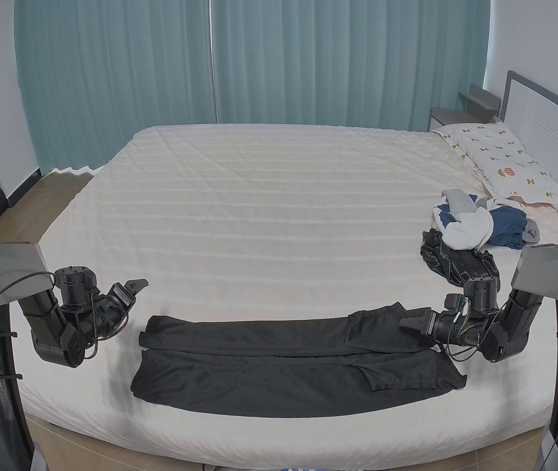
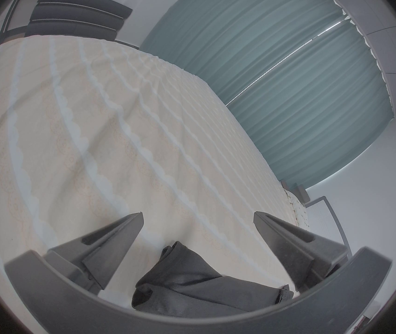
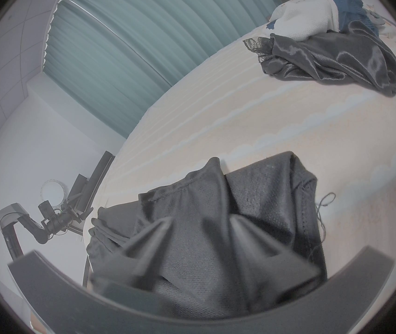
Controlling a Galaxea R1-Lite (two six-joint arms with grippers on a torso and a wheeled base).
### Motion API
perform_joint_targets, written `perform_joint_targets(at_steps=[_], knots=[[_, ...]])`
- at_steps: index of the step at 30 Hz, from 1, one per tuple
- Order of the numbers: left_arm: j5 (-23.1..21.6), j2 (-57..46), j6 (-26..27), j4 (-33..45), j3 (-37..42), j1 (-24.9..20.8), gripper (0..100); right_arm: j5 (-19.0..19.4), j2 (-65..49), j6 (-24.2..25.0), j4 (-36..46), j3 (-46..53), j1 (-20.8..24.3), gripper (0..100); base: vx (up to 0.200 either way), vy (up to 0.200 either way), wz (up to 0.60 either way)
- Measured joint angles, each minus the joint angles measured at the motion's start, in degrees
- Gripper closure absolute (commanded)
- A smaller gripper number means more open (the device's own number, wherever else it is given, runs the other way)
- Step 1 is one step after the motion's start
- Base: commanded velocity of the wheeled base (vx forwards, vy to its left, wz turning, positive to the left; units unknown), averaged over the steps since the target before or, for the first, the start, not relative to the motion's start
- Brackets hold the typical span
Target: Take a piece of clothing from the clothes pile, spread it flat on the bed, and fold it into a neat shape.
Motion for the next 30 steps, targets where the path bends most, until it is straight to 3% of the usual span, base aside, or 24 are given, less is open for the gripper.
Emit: perform_joint_targets(at_steps=[19, 20, 30], knots=[[0.0, 0.8, 0.2, -0.1, 0.5, -1.0, 0, 0.6, -4.2, -0.9, -0.9, 8.3, -3.1, 100, 0.000, 0.000, 0.00], [0.0, 0.9, 0.2, -0.1, 0.5, -1.1, 0, 0.6, -4.2, -1.1, -0.9, 8.6, -3.2, 0, 0.000, 0.000, 0.00], [0.1, 1.6, 2.8, 1.3, -1.2, -1.5, 0, 1.0, -3.8, 1.9, -3.5, 8.9, -3.7, 0, 0.000, 0.000, 0.00]])
